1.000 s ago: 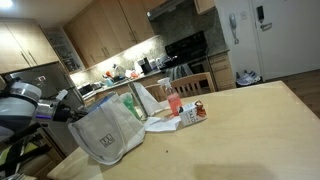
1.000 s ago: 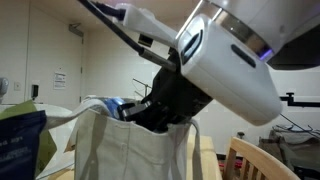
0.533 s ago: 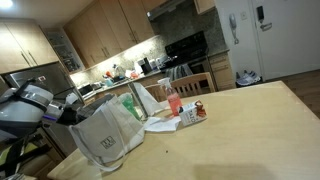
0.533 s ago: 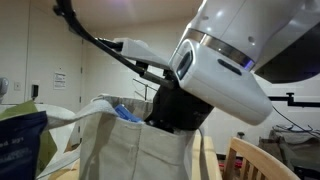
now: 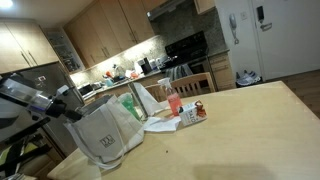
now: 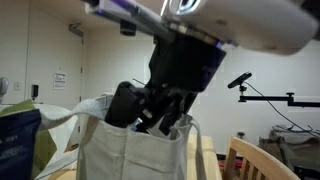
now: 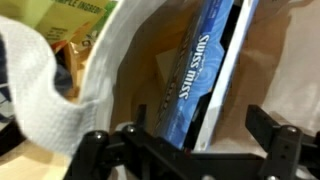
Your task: Pick up the three objects from the table, put them in the carrier bag and move the bag to the center of the table
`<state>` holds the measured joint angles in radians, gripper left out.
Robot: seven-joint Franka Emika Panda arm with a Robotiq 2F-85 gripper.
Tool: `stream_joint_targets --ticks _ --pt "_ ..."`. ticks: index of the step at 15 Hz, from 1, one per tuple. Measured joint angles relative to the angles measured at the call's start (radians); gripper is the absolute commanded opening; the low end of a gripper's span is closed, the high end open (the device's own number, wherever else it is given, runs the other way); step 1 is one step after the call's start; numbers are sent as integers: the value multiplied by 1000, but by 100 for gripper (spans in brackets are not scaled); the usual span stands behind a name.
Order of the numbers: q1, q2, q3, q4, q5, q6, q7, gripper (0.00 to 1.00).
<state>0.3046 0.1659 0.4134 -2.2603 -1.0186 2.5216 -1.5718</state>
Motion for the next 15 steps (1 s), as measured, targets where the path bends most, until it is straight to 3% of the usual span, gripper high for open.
stream_joint_targets --ticks 6,10,12,15 --pt "91 -192 44 46 101 -250 -195 100" --pt "111 -303 38 46 88 -301 -215 100" --pt "107 -356 12 31 68 -300 -209 74" --pt "89 -441 -59 -25 46 -265 -179 51"
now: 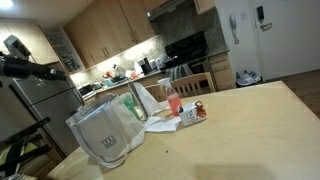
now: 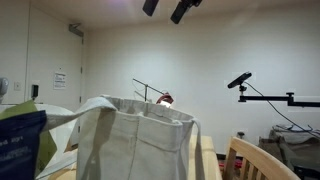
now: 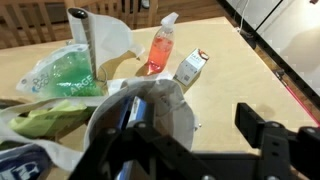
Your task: Pick up the three objects from the table, put them in the carrier bag and move the bag to the center of the table
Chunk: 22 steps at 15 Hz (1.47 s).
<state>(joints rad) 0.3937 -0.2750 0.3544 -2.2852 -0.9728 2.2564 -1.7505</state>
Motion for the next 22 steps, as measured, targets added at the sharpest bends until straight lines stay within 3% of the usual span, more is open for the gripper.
stream_joint_targets --ticks 2,3,4,5,8,9,11,14,19,22 --pt "-22 -62 -61 -52 -18 54 31 36" --pt "-35 -94 -92 -79 -32 82 44 79" --pt "-50 -125 -124 -105 -47 117 54 73" --pt "-63 -152 -155 -129 -55 149 55 73" --pt "-84 -177 -214 -184 -86 266 49 94" --pt "-82 -165 -215 -198 -88 307 46 75" --pt "-66 -119 -200 -215 -88 375 44 91" --pt "-54 -81 -185 -212 -88 381 44 98" --pt "-70 -81 -196 -200 -80 382 50 100" --pt "-119 -81 -244 -161 -49 400 79 100"
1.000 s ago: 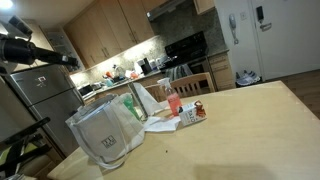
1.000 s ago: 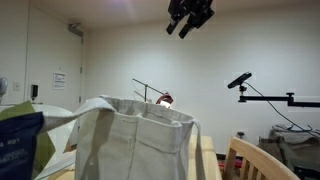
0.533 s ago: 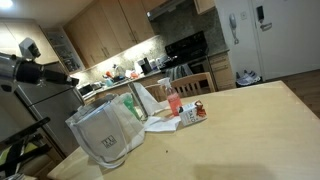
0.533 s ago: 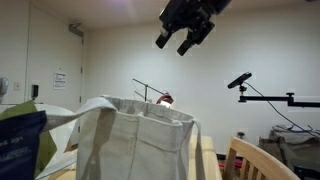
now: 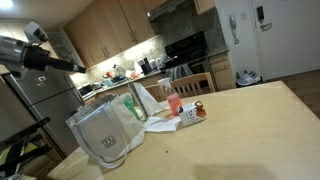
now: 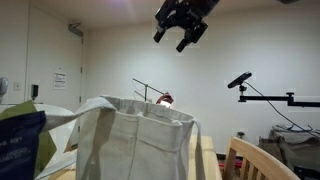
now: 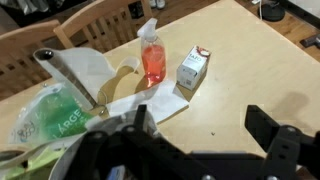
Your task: Pick up the three objects from the table, put them in the carrier bag and move the bag to the center of the table
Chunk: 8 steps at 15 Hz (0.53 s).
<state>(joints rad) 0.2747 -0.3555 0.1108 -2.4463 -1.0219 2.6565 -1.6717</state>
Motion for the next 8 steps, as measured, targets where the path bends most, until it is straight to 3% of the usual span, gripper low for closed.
stream_joint_targets --ticks 4,8 --pt "-79 5 -67 40 34 44 70 100" --pt "-97 12 -82 53 45 54 93 100"
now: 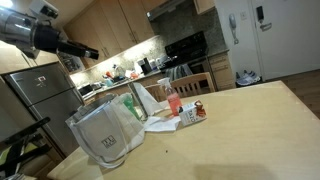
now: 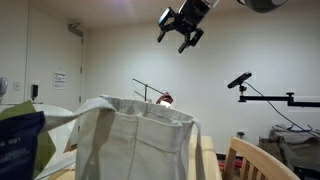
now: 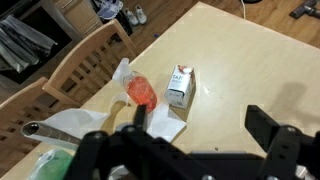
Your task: Pick up the three objects from the table, put them in the carrier bag and move the bag to the center of the table
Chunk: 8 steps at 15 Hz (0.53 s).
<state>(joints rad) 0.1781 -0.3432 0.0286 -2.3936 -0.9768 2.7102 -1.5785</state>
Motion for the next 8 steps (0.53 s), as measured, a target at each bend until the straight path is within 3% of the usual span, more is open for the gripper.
stream_joint_targets --ticks 8 --pt "-17 3 -14 -11 32 2 13 100"
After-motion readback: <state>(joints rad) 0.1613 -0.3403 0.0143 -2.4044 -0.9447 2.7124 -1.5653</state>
